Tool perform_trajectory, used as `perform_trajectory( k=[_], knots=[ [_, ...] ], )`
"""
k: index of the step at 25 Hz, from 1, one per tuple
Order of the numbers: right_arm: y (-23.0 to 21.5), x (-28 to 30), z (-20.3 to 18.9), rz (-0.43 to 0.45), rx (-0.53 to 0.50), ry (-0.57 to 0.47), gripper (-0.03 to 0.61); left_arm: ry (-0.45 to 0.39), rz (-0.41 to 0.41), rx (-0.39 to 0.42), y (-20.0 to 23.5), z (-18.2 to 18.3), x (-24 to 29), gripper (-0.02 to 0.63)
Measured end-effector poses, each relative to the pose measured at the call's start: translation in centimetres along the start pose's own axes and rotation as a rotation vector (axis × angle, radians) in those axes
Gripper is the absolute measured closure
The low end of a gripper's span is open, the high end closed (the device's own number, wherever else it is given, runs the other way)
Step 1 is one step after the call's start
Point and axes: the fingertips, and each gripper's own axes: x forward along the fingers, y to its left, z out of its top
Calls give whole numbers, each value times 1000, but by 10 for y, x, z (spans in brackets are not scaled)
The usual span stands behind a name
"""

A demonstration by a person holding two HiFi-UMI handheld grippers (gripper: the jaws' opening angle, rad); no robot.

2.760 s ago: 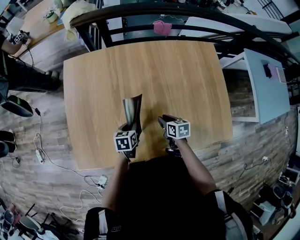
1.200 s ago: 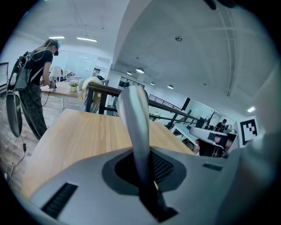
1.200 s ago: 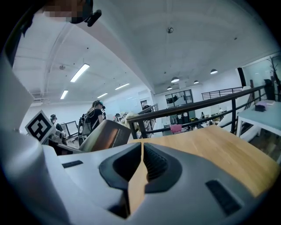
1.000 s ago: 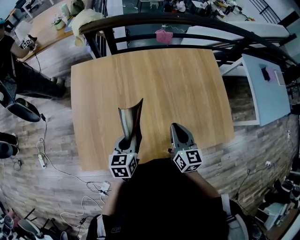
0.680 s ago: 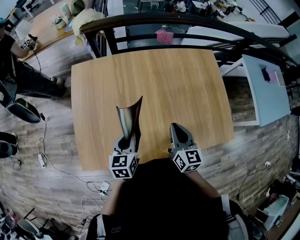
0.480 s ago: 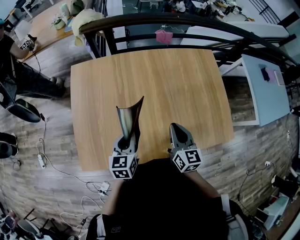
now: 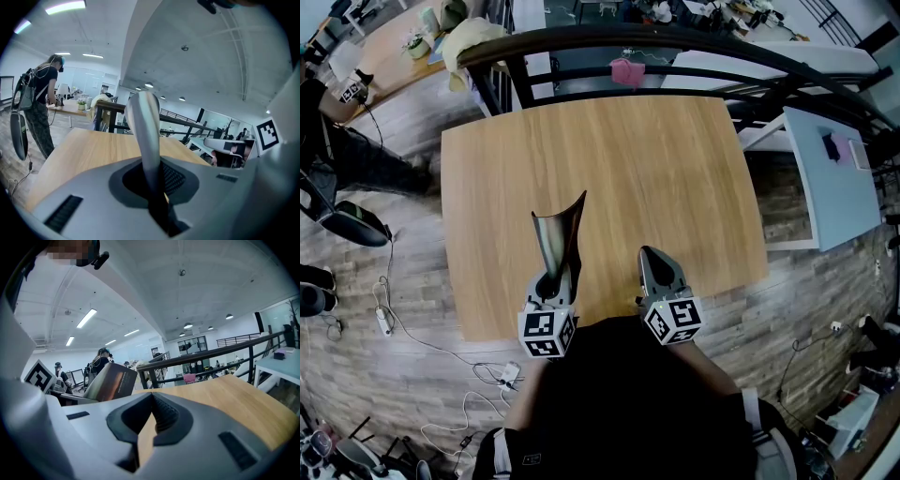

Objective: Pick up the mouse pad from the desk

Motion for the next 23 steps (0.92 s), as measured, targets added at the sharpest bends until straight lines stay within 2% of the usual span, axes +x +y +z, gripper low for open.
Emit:
perform_trajectory(
  k=[23],
  knots=[
    [0, -2, 1, 3, 3, -10, 549, 1, -7, -6, -1, -1, 1, 561]
  ],
)
